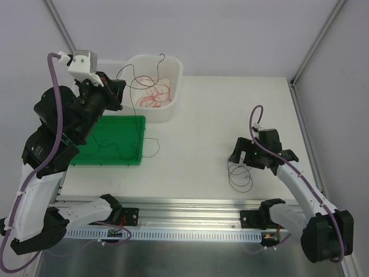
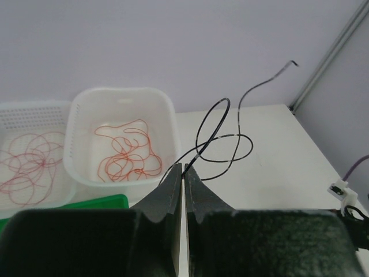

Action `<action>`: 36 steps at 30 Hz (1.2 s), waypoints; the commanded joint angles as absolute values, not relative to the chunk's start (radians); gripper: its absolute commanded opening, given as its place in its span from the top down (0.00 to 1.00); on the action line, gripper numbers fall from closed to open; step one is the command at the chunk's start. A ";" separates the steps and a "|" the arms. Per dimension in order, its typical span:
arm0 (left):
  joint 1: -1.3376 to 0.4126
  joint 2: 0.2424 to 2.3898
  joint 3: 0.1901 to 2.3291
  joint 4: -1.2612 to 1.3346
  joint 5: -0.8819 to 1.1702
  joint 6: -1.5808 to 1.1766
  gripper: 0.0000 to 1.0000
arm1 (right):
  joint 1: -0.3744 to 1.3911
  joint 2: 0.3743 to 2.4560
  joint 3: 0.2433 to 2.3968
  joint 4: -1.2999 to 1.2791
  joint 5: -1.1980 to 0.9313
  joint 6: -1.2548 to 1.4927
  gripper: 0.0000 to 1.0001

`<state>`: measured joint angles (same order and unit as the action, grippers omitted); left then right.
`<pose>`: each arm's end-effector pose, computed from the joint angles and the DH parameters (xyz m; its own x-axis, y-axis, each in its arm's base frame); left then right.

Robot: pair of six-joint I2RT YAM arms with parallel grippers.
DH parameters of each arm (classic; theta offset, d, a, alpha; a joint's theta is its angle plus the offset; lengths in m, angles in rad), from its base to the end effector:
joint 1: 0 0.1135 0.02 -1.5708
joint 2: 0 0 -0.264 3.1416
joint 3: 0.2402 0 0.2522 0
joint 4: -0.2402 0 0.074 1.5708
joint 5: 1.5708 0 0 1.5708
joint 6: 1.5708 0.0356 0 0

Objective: Untangle the cables

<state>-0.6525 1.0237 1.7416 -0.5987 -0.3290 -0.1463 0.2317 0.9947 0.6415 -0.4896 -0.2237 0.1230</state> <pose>0.1140 -0.0726 0.5581 0.0469 -0.2094 -0.9767 0.3301 0.9261 -0.1827 0.1920 0.0534 0.2253 -0.7662 -0.0578 -0.6400 -0.2756 0.9293 0.2460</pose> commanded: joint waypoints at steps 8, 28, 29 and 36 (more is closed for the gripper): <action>-0.571 1.031 1.698 -0.580 -0.735 0.055 1.00 | 0.249 0.966 0.675 -0.525 -0.236 0.095 0.01; -0.272 1.034 1.776 -0.538 -0.285 -0.035 1.00 | 0.250 0.910 0.657 -0.566 -0.236 0.086 0.01; -0.272 1.032 1.781 -0.537 -0.235 -0.044 1.00 | 0.252 0.911 0.660 -0.566 -0.236 0.089 0.00; -0.270 1.043 1.804 -0.532 0.051 -0.109 1.00 | 0.252 0.908 0.657 -0.568 -0.239 0.092 0.00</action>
